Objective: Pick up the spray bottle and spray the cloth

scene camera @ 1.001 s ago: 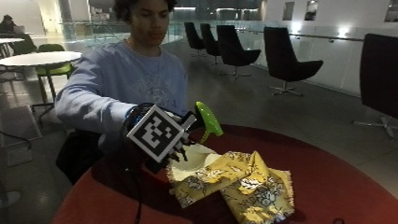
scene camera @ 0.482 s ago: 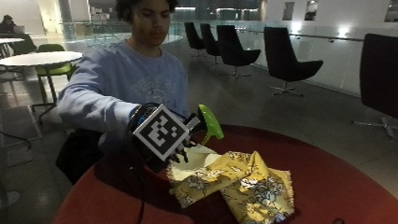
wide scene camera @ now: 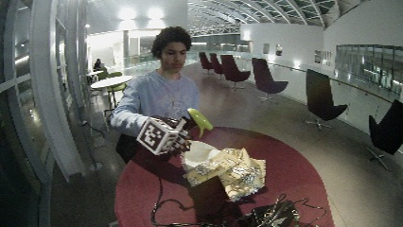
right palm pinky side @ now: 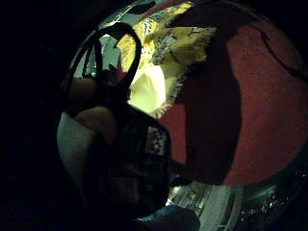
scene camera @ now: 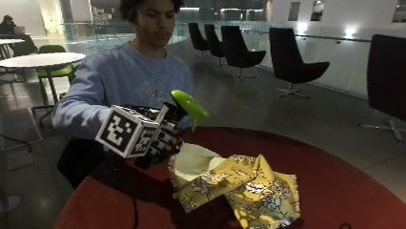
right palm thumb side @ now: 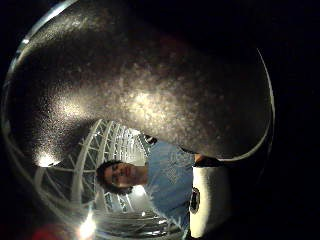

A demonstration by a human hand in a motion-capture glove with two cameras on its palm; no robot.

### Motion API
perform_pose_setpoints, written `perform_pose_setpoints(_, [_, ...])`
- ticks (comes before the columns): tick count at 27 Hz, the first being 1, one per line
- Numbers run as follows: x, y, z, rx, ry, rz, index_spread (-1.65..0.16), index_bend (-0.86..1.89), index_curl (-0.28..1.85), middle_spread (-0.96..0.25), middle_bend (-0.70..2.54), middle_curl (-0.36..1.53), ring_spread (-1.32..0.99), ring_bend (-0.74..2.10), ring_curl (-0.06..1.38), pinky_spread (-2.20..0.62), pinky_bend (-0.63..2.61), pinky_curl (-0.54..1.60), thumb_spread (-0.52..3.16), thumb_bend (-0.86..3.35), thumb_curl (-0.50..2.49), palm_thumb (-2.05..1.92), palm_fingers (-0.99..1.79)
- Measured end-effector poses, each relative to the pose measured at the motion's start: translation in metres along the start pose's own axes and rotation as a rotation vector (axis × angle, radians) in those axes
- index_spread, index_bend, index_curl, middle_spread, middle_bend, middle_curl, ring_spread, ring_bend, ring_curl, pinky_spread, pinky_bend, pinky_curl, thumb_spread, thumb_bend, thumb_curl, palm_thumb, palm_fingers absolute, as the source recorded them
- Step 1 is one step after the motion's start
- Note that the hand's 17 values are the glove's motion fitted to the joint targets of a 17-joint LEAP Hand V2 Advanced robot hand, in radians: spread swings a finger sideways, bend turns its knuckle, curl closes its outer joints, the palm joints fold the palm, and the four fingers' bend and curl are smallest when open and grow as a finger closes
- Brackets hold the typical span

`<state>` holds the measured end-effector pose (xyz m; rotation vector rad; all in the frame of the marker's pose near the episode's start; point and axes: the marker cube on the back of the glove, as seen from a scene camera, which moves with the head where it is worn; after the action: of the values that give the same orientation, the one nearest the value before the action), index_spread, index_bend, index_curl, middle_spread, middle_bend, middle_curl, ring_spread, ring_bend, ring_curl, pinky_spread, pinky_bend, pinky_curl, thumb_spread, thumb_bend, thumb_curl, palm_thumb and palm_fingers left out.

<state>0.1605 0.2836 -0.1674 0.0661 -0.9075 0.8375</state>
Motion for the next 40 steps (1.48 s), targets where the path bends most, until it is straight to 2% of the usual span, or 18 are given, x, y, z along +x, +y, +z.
perform_pose_setpoints(14, [-0.003, 0.061, 0.053, 0.219, -0.153, -0.342, -0.22, 0.15, 0.42, -0.07, 0.21, 0.48, -0.01, 0.39, 0.38, 0.16, 0.19, 0.36, 0.61, -0.03, 0.71, 0.96, 1.1])
perform_pose_setpoints(22, [-0.035, 0.063, 0.115, 0.192, -0.149, -0.487, -0.21, 0.15, 0.42, -0.08, 0.21, 0.48, -0.01, 0.38, 0.38, 0.13, 0.2, 0.36, 0.61, -0.03, 0.71, 0.97, 1.1])
perform_pose_setpoints(31, [-0.087, 0.018, 0.203, 0.127, -0.106, -0.626, -0.22, 0.15, 0.42, -0.08, 0.2, 0.48, -0.02, 0.36, 0.38, 0.12, 0.2, 0.36, 0.61, -0.03, 0.71, 0.97, 1.08])
perform_pose_setpoints(40, [-0.112, -0.062, 0.269, 0.098, -0.109, -0.639, -0.23, 0.14, 0.42, -0.09, 0.2, 0.47, -0.03, 0.33, 0.37, 0.12, 0.19, 0.36, 0.68, -0.03, 0.69, 0.94, 1.06])
